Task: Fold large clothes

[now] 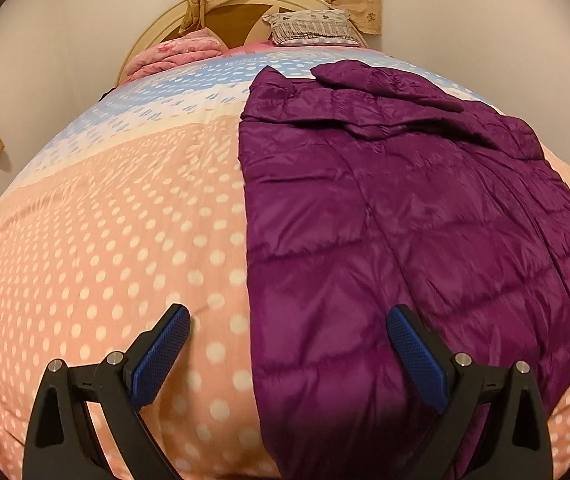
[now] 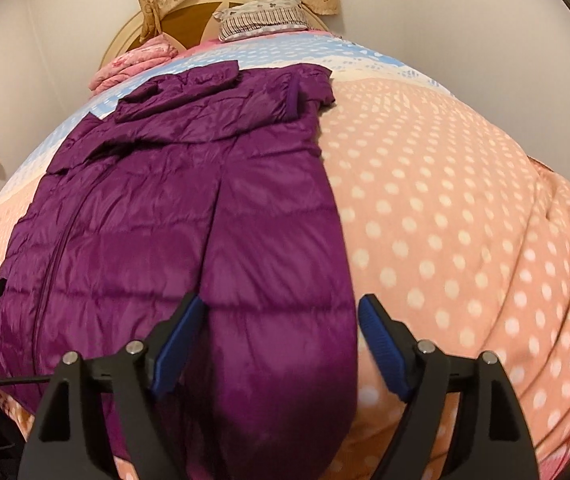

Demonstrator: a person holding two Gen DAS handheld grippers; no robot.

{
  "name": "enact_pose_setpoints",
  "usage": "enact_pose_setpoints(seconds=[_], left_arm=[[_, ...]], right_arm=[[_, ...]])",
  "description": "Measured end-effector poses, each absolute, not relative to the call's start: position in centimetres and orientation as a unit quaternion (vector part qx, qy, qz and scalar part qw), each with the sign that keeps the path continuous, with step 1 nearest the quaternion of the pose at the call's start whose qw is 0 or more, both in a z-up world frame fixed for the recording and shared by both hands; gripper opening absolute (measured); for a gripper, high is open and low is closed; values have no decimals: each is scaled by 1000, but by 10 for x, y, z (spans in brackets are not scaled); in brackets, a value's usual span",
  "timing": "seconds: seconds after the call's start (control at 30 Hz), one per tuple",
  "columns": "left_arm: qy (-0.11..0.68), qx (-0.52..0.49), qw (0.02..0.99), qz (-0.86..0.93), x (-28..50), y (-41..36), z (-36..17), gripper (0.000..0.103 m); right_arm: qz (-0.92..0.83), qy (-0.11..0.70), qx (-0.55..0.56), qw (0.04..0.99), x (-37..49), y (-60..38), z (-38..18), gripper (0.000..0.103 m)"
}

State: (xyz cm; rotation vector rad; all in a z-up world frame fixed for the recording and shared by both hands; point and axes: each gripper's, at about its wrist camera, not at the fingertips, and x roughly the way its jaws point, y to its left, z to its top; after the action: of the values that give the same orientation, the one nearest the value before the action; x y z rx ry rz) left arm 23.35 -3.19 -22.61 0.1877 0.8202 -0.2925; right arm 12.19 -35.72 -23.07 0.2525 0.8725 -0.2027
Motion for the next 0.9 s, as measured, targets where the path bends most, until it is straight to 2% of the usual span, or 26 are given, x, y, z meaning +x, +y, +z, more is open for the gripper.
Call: enact_pose_setpoints(seconds=[0.47,0.57,0.67,0.77,0.8,0.83,0.9], left_arm=[[398,79,901,-154,191,-31,-230,99],[402,76,898,-164,181,-32,-232,98],[404,83,894,-173,173,-39,-233,90],[398,91,893,-188,169,-43,-232,74],[397,90,893,-192,168,-43,-232,61],[397,86,890,-206,167,-43,-230,42],[391,89,890,-216,165,-44,-226,21]], right_arm=[[-99,423,132,891,85,-335,-240,82],[-96,431,139,886,78,-329,-245,75],[-74,452,162,874,75,-328,-257,62],[-57,450,190,871,73,-336,-262,51],[-43,446,208,870,72,-340,-263,34],[-32,441,218,870,71,-342,-262,17],[-22,436,214,874,69,-341,-258,11]])
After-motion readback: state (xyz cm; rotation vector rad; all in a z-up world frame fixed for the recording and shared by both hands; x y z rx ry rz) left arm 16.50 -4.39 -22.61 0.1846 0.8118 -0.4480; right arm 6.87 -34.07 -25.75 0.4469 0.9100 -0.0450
